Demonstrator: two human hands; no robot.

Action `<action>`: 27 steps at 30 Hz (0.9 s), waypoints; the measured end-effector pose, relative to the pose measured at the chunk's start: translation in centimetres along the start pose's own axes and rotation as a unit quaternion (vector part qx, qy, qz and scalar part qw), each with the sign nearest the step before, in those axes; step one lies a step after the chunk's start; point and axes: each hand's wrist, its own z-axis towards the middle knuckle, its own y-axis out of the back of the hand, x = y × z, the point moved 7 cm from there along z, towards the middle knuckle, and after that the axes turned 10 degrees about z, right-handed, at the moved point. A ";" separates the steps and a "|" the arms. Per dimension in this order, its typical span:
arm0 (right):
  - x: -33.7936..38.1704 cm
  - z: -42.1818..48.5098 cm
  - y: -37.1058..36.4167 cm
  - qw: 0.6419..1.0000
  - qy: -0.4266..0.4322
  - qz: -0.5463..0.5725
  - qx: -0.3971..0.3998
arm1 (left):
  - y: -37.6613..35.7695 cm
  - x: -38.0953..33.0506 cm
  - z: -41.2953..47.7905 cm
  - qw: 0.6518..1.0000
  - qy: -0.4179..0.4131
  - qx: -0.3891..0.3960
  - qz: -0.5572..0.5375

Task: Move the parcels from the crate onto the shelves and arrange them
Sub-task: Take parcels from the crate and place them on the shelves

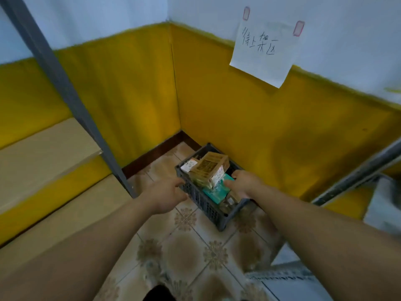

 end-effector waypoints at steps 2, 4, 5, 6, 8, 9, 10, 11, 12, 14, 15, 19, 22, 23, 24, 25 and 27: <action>1.0 3.1 0.5 1.000 -0.014 0.006 -0.008 | 0.7 1.5 4.1 1.000 0.000 0.027 -0.011; 2.1 5.7 1.0 0.999 -0.029 0.027 -0.014 | 1.2 3.0 8.2 0.998 -0.011 0.063 -0.024; 2.5 7.0 1.1 0.998 -0.037 0.043 -0.016 | 1.4 3.5 10.2 0.996 -0.030 0.083 -0.023; 2.9 8.1 1.3 0.997 -0.046 0.058 -0.018 | 1.7 4.0 12.2 0.993 -0.053 0.100 -0.016; 3.3 10.3 1.6 0.995 -0.070 0.071 -0.018 | 2.6 4.9 15.6 0.988 -0.087 0.127 0.011; 3.1 11.3 1.6 0.993 -0.085 0.077 -0.016 | 3.0 5.2 17.1 0.985 -0.097 0.141 0.027; 3.0 12.1 1.7 0.992 -0.096 0.086 -0.012 | 3.3 5.4 18.5 0.982 -0.104 0.154 0.040; 2.7 12.8 1.8 0.990 -0.106 0.097 -0.008 | 3.6 5.6 19.8 0.980 -0.107 0.163 0.048; 2.3 13.5 2.0 0.987 -0.114 0.111 -0.005 | 3.7 5.7 21.4 0.978 -0.109 0.168 0.054; 1.4 15.2 2.5 0.983 -0.125 0.133 -0.005 | 3.6 5.7 24.4 0.976 -0.106 0.181 0.059; 0.9 16.1 2.8 0.982 -0.130 0.136 -0.005 | 3.3 5.6 25.9 0.974 -0.101 0.192 0.058; -1.6 22.5 2.9 0.981 -0.134 0.143 0.010 | 0.9 5.4 32.0 0.967 -0.073 0.239 0.052; -3.5 28.5 1.8 0.969 -0.143 0.198 0.030 | -1.7 5.7 37.2 0.965 -0.058 0.247 0.063; -4.1 30.7 1.2 0.965 -0.146 0.213 0.033 | -2.8 6.0 39.0 0.965 -0.050 0.251 0.063; -4.7 32.6 0.6 0.962 -0.150 0.228 0.032 | -4.0 6.3 40.8 0.963 -0.043 0.257 0.064; -5.2 34.3 0.0 0.958 -0.148 0.245 0.031 | -5.4 6.8 42.6 0.961 -0.035 0.265 0.065; -6.2 37.7 -1.8 0.953 -0.148 0.264 0.031 | -8.4 8.1 46.3 0.958 -0.023 0.279 0.064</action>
